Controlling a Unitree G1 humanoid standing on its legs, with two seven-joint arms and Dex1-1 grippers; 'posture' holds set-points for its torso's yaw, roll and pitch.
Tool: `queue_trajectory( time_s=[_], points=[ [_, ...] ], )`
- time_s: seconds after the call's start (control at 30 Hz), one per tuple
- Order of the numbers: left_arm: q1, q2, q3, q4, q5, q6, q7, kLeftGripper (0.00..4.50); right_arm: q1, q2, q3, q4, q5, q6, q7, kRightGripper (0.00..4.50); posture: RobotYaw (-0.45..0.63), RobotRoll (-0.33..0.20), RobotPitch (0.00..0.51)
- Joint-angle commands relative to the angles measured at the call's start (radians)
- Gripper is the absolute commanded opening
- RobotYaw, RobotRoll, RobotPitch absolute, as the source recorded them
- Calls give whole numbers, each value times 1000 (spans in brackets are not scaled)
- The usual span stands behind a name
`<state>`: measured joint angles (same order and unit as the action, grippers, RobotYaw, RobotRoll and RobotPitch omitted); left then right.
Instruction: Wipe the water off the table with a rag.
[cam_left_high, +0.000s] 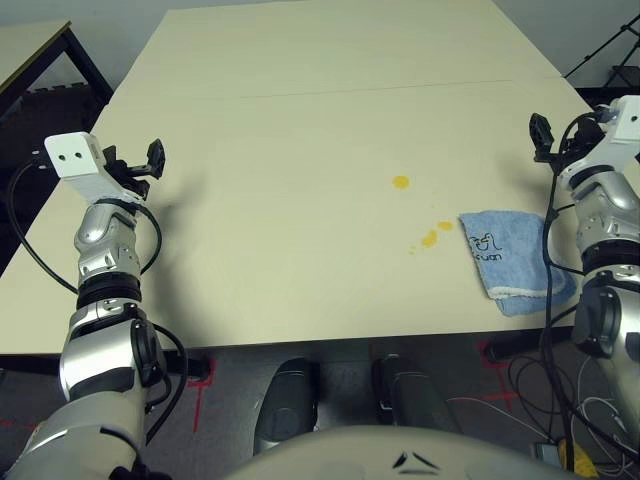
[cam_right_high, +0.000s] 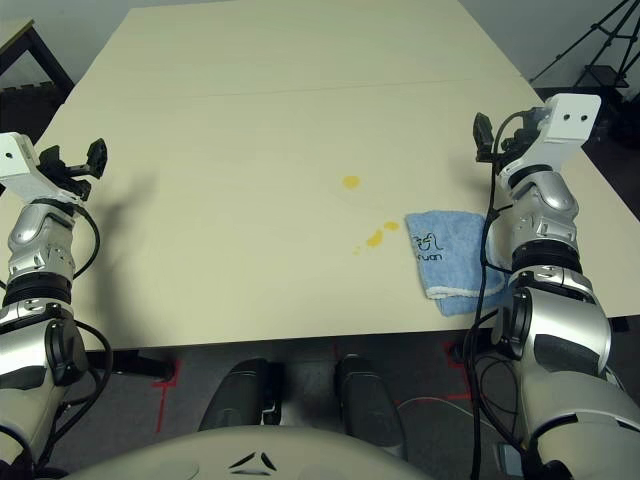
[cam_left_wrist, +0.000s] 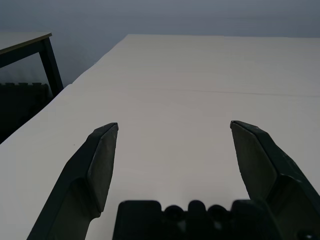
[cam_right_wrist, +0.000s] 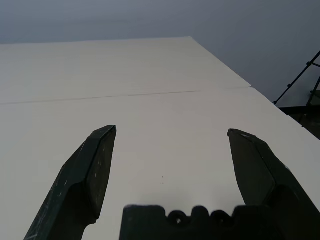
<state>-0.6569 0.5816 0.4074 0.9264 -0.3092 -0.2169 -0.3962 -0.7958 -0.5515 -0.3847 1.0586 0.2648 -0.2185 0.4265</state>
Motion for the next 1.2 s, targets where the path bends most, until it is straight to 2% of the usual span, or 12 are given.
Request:
queue_trajectory(
  time_s=[0.03,0.3,0.57,0.67,0.8,0.93,1.0,1.07,1.2],
  points=[
    [-17,-7,-15,29,17,-3,-9,4489,33,-8,-16,-33,15,-4,-5,4462,90,0,102],
    [-35,-18,-30,45,17,-7,-20,4489,85,-18,-30,-82,25,12,-10,4462,84,0,114],
    [-44,-6,-33,33,16,5,-34,4489,75,-13,-24,-93,23,24,-15,4462,83,0,124],
    [-46,-6,-44,-4,-6,44,-116,4489,79,-12,-23,-106,25,33,-13,4462,83,0,129],
    [26,-2,-113,-200,-64,170,-392,4489,83,-14,-22,-116,24,47,-9,4462,99,0,133],
    [126,36,-159,-474,-159,362,-574,4489,72,-12,-17,-102,17,54,-10,4462,120,0,135],
    [183,84,-184,-604,-224,491,-675,4489,59,-5,-11,-95,13,56,-11,4462,132,0,137],
    [250,139,-206,-711,-259,562,-768,4489,51,7,-4,-94,10,56,-10,4462,146,0,131],
    [330,206,-232,-809,-279,624,-867,4489,44,32,11,-92,2,61,-1,4462,164,0,126]
  ],
)
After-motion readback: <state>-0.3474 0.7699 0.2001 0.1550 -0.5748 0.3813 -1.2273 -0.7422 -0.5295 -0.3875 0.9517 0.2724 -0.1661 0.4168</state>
